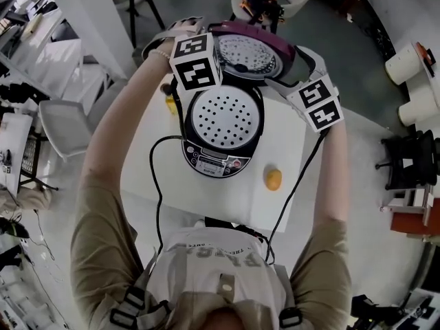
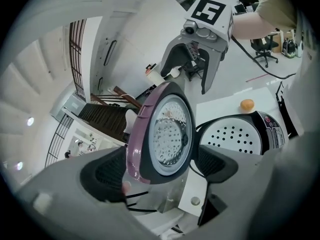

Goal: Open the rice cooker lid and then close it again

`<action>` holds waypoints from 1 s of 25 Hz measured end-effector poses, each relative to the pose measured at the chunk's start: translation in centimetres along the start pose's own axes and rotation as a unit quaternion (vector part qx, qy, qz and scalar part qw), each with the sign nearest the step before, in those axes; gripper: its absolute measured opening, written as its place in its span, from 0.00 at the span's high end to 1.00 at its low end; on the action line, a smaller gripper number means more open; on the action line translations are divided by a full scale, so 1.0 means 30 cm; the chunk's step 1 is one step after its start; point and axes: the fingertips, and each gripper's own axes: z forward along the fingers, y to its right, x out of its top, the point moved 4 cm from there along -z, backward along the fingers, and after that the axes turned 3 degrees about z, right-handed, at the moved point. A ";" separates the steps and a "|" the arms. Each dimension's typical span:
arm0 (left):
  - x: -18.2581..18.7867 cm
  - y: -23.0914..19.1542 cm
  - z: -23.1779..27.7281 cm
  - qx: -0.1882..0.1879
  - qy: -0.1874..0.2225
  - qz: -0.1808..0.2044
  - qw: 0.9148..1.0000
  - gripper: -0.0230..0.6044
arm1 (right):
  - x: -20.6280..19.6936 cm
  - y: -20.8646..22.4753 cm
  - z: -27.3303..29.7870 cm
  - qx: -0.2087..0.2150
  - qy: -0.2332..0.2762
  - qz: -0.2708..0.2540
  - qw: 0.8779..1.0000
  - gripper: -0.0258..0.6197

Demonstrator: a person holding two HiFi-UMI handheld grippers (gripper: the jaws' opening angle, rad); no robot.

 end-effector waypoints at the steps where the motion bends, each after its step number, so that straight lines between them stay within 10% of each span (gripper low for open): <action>1: -0.001 -0.010 0.007 0.000 -0.004 0.004 1.000 0.22 | 0.002 0.005 0.004 0.002 -0.005 -0.002 1.000 0.28; 25: -0.055 -0.046 0.118 -0.025 -0.060 0.020 0.998 0.22 | -0.018 0.038 0.078 0.035 -0.025 -0.023 0.999 0.27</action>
